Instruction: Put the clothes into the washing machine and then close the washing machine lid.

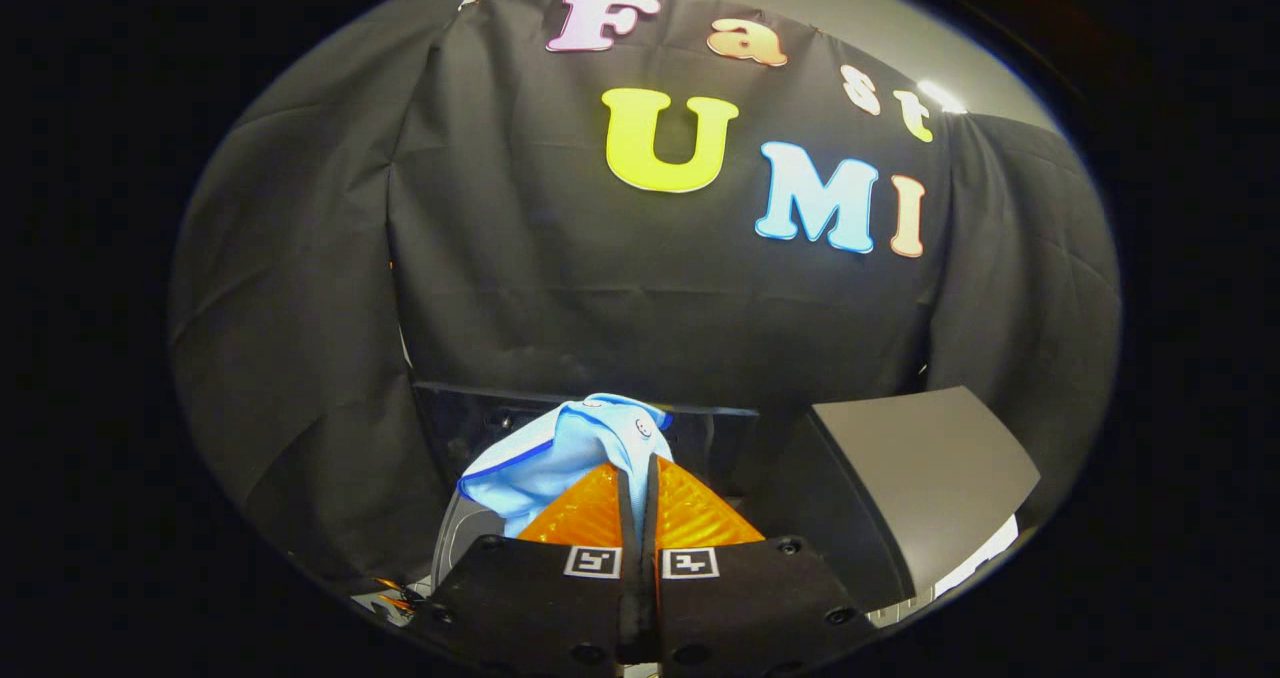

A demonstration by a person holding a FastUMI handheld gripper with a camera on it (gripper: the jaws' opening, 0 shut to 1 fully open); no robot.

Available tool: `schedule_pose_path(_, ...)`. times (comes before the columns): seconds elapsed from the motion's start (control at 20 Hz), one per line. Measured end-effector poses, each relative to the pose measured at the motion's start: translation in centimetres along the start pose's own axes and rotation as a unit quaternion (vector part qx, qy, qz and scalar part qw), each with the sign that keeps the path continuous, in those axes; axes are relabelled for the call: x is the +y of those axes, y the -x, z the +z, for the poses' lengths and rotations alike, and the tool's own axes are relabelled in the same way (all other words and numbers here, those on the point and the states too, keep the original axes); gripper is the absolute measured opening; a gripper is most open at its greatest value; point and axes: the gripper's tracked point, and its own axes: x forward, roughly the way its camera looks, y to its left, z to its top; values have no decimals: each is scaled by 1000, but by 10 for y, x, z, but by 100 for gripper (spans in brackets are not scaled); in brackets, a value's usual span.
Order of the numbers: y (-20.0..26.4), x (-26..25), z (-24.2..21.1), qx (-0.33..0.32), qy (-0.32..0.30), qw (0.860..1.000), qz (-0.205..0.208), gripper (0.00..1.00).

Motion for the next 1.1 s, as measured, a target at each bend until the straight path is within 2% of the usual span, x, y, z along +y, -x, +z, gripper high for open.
schedule_pose_path(0.3,-32,20,-44,26,9,1000,-2,1)
schedule_pose_path(0.85,-79,51,-140,87,-19,996,14,1)
schedule_pose_path(1.1,-92,58,-154,106,-12,994,20,3)
